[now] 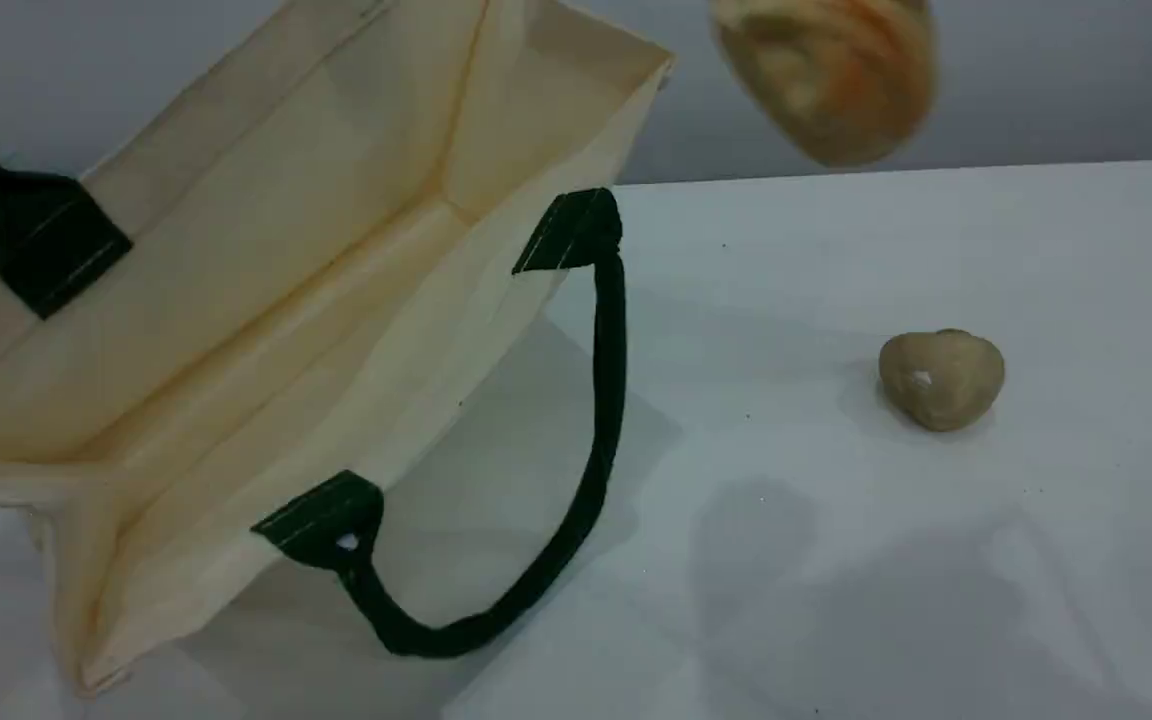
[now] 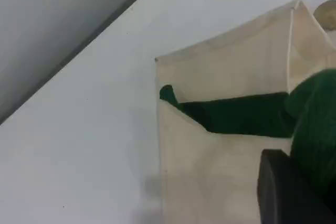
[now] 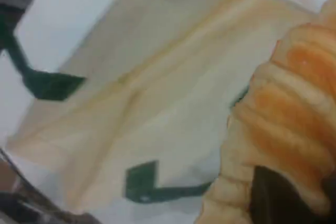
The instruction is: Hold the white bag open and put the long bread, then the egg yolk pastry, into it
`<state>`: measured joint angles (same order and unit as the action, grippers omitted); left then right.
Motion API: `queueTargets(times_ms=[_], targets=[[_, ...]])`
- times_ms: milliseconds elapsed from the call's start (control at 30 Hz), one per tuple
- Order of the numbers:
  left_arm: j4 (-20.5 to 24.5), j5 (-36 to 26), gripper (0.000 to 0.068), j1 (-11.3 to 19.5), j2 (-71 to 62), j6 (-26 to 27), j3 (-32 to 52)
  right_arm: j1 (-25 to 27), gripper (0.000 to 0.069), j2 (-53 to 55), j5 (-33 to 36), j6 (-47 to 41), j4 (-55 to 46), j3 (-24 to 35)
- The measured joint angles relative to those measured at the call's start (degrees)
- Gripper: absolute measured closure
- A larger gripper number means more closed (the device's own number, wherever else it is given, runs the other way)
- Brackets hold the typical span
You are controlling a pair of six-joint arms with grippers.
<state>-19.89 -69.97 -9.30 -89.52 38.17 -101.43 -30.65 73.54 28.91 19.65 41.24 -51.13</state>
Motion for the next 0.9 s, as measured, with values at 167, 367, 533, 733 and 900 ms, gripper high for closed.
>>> queueTargets(times_ms=[167, 367, 533, 733, 900], targets=[[-0.12, 0.0, 0.0602, 0.0, 0.0, 0.0, 0.0, -3.72, 0.0601, 2.78, -2.73, 1.3, 6.78, -0.05], [-0.17, 0.0, 0.0602, 0.0, 0.0, -0.05, 0.0, -8.17, 0.0601, 8.92, -5.61, 4.46, 13.52, -0.21], [-0.23, 0.0, 0.0602, 0.0, 0.0, 0.06, 0.0, -10.14, 0.061, 14.57, -7.99, 9.88, 20.83, -0.18], [-0.26, 0.0, 0.0602, 0.0, 0.0, 0.11, 0.0, -10.14, 0.061, 20.19, -6.2, 22.35, 34.3, -1.47], [-1.39, 0.0, 0.0602, 0.0, 0.0, 0.16, 0.0, -10.14, 0.0611, 25.49, -0.42, 32.91, 45.66, -5.95]])
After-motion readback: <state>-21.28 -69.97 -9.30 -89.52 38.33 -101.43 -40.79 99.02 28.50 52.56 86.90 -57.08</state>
